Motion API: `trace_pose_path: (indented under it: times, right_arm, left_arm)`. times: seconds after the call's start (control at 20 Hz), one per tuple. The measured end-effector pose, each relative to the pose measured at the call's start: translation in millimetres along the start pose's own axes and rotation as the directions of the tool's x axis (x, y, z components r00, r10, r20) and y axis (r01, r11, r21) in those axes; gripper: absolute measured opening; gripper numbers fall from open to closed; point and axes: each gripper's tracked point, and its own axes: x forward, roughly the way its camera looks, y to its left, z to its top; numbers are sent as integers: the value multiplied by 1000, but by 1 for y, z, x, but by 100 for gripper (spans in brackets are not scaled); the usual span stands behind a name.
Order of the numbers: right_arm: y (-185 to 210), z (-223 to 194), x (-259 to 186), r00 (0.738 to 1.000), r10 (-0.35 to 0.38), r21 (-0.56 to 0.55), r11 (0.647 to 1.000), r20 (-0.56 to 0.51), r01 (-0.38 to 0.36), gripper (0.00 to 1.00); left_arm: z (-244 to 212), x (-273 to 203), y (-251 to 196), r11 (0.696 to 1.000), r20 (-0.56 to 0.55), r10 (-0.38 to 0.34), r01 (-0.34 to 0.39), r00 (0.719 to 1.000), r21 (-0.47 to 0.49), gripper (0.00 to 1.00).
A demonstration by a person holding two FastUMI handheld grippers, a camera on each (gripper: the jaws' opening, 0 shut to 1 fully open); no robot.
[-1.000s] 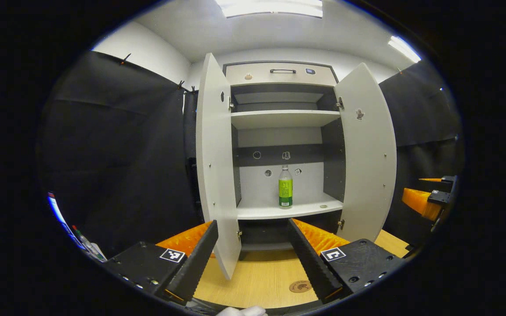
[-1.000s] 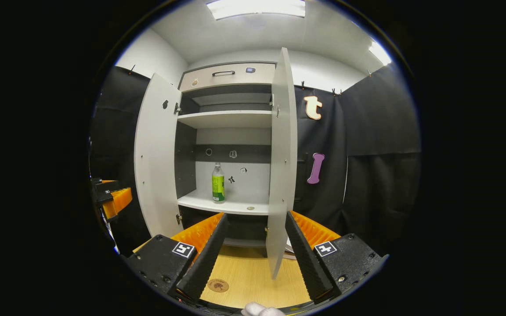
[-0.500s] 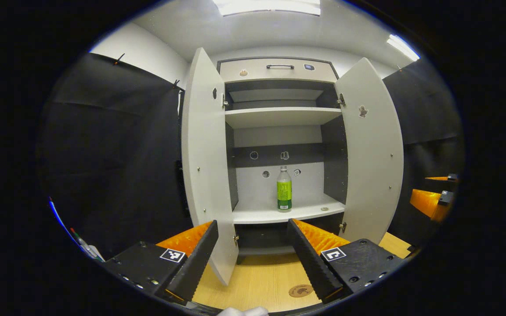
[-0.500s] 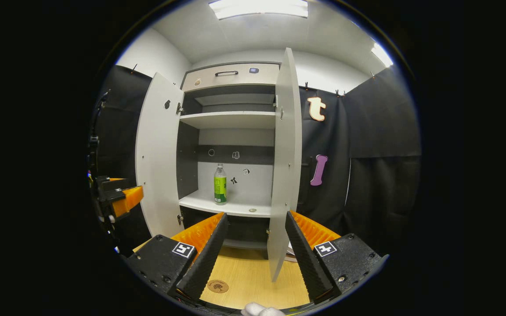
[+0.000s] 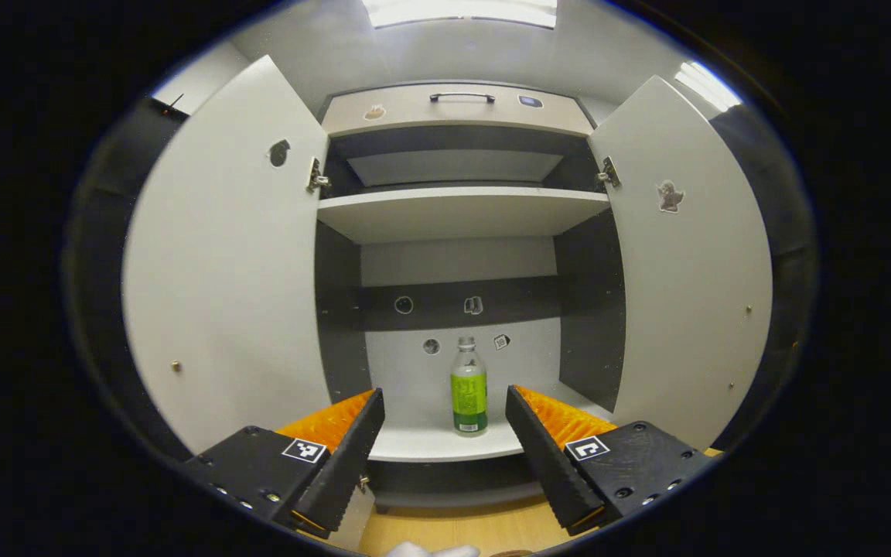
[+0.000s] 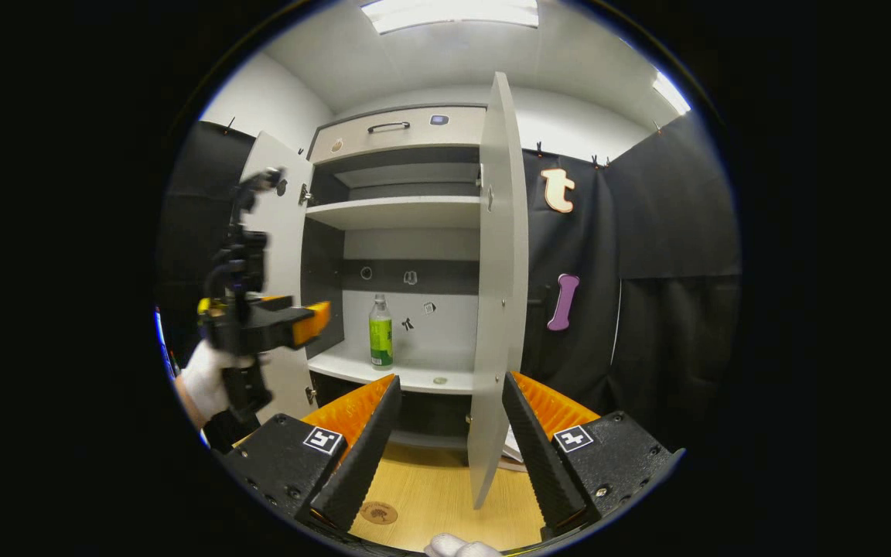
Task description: Grasp the bottle in the cabinet with the left hand and place it on the coaster, then close the right door with the right hand and the left door with the left hand.
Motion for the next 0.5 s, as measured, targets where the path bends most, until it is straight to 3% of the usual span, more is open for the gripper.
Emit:
trace_pose_path:
  times: [0.5]
  right_arm:
    - [-9, 8, 23, 1000, -15, -94, 995, 7, 15, 82]
  left_arm:
    - [-37, 184, -7, 998, -41, 43, -44, 998, -38, 96]
